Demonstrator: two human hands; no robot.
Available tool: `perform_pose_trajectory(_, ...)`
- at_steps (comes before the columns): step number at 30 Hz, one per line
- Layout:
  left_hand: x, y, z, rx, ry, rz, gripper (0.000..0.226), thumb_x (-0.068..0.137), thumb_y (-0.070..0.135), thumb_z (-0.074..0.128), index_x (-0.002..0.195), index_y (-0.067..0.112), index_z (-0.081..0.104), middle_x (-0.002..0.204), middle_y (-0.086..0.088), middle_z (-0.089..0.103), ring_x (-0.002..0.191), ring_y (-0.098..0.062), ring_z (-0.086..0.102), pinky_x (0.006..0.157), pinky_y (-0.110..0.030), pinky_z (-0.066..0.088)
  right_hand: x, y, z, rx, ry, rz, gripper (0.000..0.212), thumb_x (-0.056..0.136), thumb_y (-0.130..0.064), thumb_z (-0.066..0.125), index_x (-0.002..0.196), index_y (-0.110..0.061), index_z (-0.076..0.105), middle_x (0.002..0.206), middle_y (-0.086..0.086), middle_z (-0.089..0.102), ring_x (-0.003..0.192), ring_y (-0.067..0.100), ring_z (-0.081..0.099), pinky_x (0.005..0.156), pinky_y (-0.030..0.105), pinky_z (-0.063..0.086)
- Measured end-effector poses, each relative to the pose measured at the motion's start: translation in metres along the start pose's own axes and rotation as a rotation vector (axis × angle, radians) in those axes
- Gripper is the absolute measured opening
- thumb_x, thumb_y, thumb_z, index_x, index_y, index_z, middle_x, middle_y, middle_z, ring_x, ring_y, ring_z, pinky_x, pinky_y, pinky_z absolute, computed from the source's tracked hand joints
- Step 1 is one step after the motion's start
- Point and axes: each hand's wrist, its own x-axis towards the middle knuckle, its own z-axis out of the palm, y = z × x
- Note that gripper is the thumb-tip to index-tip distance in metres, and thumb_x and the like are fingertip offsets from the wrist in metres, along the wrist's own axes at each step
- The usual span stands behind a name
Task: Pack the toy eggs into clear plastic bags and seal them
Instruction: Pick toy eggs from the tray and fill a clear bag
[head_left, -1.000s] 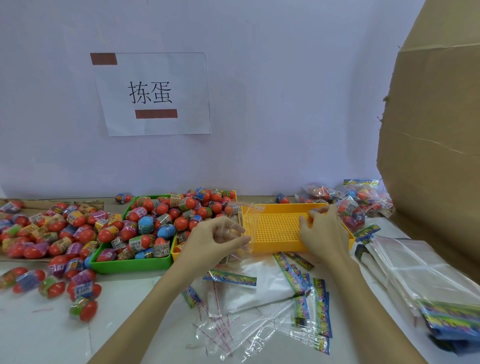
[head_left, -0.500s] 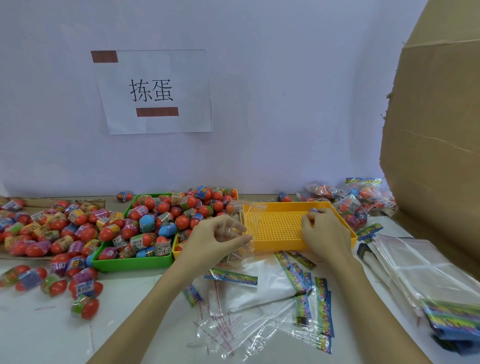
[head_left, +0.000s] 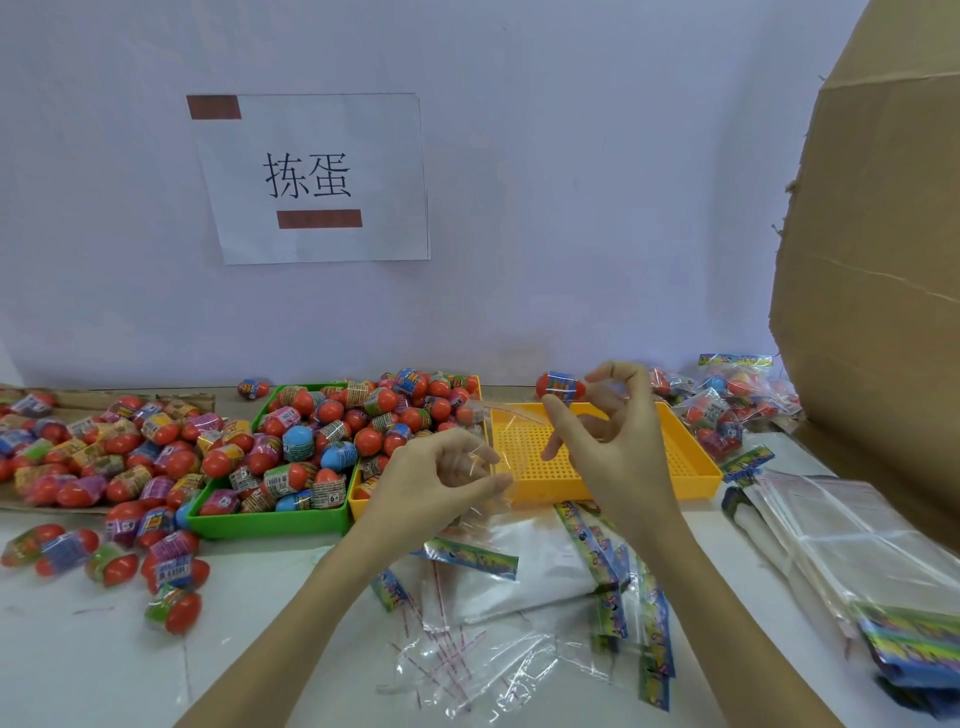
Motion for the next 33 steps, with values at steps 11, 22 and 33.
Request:
perform_pose_trajectory(11,0.000,-0.006,0.004,0.124,0.058,0.147,0.025,0.085,0.039,0.088,0.080,0.035,0.064,0.064,-0.001,0.059,0.054,-0.003,0.051,0.055,-0.021,0.044,-0.015,0.003,0.011,-0.441,-0.286,-0.172,0.035,0.094,-0.027,0.078,0.123,-0.043,0.066,0.114,-0.016,0.066,0.063,0.014,0.072,0.062,0.014,0.047)
perform_pose_trajectory(22,0.001,-0.009,0.002,0.145,0.025,0.138,0.021,0.085,0.044,0.086,0.096,0.038,0.070,0.064,0.013,0.060,0.056,-0.005,0.050,0.056,-0.021,0.043,-0.019,-0.005,0.011,-0.574,-0.441,-0.169,0.013,0.104,-0.027,0.066,0.115,-0.024,0.071,0.110,-0.017,0.069,0.053,0.015,0.064,0.058,0.014,0.042)
perform_pose_trajectory(33,-0.001,-0.007,0.004,0.142,-0.010,0.115,0.015,0.091,0.030,0.083,0.104,0.032,0.074,0.074,0.015,0.072,0.058,-0.005,0.058,0.060,-0.023,0.050,-0.020,-0.005,0.015,-0.578,-0.484,-0.086,0.029,0.105,-0.037,0.061,0.096,-0.018,0.081,0.103,-0.007,0.067,0.061,0.002,0.057,0.059,0.013,0.037)
